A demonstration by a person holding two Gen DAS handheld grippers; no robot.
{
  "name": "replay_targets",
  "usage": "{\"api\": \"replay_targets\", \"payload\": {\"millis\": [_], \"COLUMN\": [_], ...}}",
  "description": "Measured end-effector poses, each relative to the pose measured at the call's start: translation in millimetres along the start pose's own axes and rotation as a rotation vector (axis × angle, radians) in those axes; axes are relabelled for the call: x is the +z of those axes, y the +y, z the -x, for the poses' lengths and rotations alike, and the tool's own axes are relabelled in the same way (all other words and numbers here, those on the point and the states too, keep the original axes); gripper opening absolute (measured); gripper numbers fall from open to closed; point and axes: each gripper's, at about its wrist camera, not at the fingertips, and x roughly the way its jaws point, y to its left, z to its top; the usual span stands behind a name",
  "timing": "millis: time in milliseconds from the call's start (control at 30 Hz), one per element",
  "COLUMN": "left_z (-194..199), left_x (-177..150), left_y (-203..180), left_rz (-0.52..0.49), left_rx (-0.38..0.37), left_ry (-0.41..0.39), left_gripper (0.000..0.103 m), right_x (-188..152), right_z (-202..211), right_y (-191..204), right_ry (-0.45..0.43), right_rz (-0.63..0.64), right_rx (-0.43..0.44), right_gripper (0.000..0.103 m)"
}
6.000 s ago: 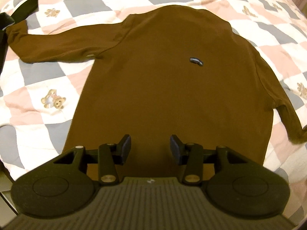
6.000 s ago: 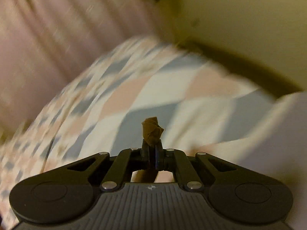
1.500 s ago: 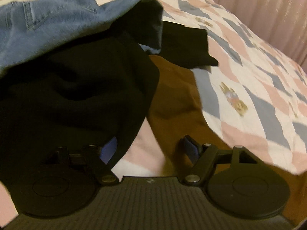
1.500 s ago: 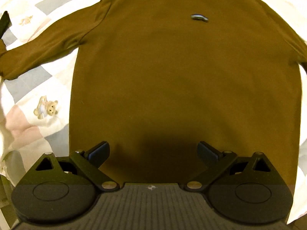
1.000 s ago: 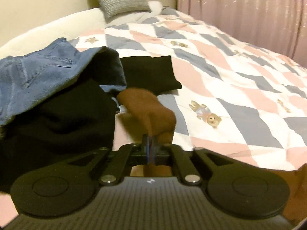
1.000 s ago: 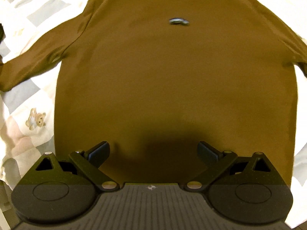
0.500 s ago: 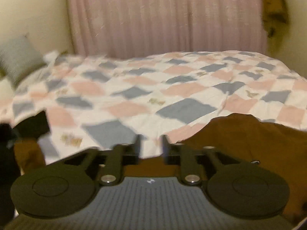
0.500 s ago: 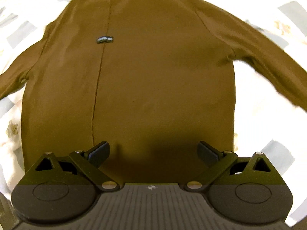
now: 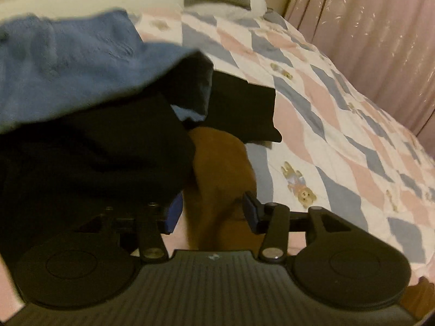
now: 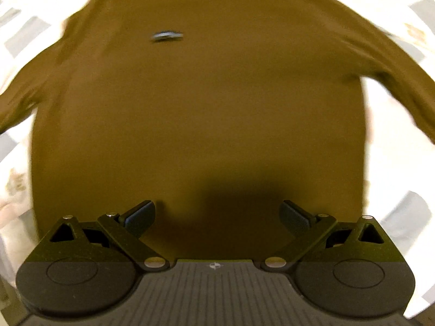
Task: Fold clothes
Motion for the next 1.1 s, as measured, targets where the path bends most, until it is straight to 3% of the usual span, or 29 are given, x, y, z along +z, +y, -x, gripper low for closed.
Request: {"api": "replay_targets", "payload": {"millis": [67,133,200,300,333,400,467,533,600,633,667,767,867,967,1100], "left_z": [-7.7,11.8,50.2,129.2,151.7,185.4,200.2,205.3,207.1,206.8,206.7,206.4,201.6,196.4,182.8], "left_x": [-2.3,-14.8,-42.0,-119.0,-150.7,-213.3,-263.6,-292.3,-311.8,-316.7,-319.7,-317.2,-305.9,-294.6,-281.7], "left_y": [-5.0,-33.6,-83.2,-168.1,-192.0,-229.9,-249.6,-253.1,-250.4,-246.1,-241.6,-230.2,-223.3,-215.7,-209.7], "left_rz": [-0.014,-0.125,-0.361,-0.672,-0.748,-0.859,-0.872,-0.834,-0.784,-0.761,-0.742,-0.73,-0.71,-0.671,-0.628], "left_rx": [0.015,0.018,-0.026,-0.262,-0.378,-0.554,-0.603,-0.584,-0.537,-0.499,-0.463,-0.394,-0.341,-0.318,-0.326], "left_ry": [0.009,-0.067,-0.181,-0.277,-0.246,-0.141,-0.018,0.074,0.143,0.162,0.173,0.164,0.153,0.15,0.178], "left_gripper": [0.001,0.0,0.0,0.002,0.005,0.022,0.03,0.03,0.03,0.03,0.029,0.028,0.028,0.028,0.029], "right_x": [2.2,3.1,4.0,5.1,2.0,1.2,2.7,5.3,6.9,7.5,11.0,21.1,45.9,66.4,87.2], "right_z": [2.2,5.9,9.3,12.1,12.9,15.6,26.4,36.5,41.3,43.3,40.9,33.0,18.1,8.3,-9.3], "right_y": [13.4,18.9,13.9,-4.7,-10.6,-25.8,-43.8,-66.6,-89.5,-100.9,-109.5,-129.6,-123.8,-101.4,-74.6], "right_ry": [-0.008,-0.019,-0.03,-0.041,-0.045,-0.061,-0.097,-0.144,-0.192,-0.216,-0.228,-0.252,-0.331,-0.411,-0.408], "right_rz": [0.027,0.04,0.03,0.005,-0.003,-0.013,-0.021,-0.025,-0.03,-0.032,-0.043,-0.121,-0.131,-0.023,0.042], "right_rx": [0.02,0.037,0.041,0.027,0.021,0.016,0.016,0.032,0.091,0.124,0.17,0.363,0.523,0.57,0.579], "right_gripper": [0.1,0.1,0.1,0.1,0.1,0.1,0.1,0.1,0.089,0.077,0.066,0.06,0.059,0.059,0.059]}}
